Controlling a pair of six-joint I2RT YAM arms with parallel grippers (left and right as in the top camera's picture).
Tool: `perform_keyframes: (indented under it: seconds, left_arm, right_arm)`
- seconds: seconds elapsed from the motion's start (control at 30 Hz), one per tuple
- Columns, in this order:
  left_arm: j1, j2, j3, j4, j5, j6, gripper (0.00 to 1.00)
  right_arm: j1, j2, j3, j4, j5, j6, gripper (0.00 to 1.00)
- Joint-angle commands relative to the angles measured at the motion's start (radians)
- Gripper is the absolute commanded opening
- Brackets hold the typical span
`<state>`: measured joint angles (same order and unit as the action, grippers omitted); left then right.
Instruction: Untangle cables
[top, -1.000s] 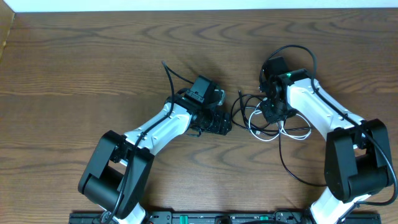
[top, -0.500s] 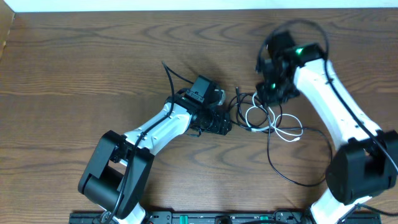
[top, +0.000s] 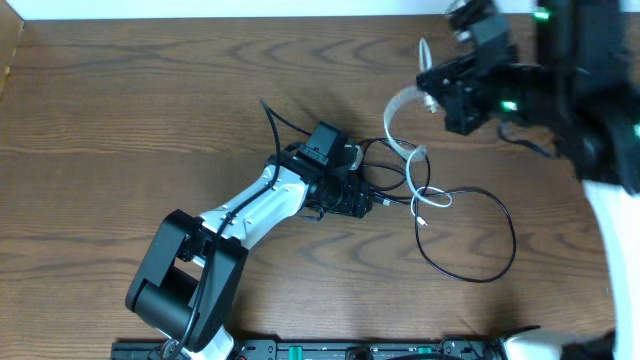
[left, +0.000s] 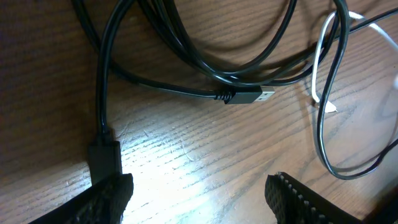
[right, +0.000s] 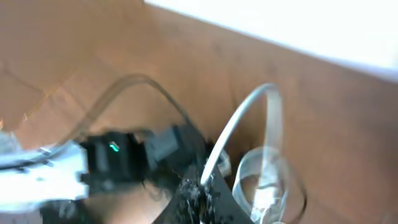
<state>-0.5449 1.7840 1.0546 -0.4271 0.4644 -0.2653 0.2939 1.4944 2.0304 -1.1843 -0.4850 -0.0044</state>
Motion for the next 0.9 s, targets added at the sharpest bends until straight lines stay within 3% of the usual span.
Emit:
perform_keyframes:
  seconds: [0.0,0.27,0.4,0.87]
  left_arm:
    - [0.000,0.011,0.002,-0.006,-0.009,0.005,0.73]
    - [0.000,0.011,0.002,-0.006,-0.005,0.004,0.73]
    - [0.000,0.011,0.002,-0.006,-0.005,0.004,0.73]
    - [0.000,0.011,0.002,-0.007,-0.005,0.005,0.73]
  right_arm:
    - [0.001,-0.104,0.026,0.079,-0.005,0.019,0.04]
    - [0.001,-0.217,0.026,0.120,0.350,0.061,0.07]
    - [0.001,-0.198,0.024,0.045,0.554,0.068,0.18]
    - [0.001,0.107,0.015,-0.408,0.485,0.218,0.23]
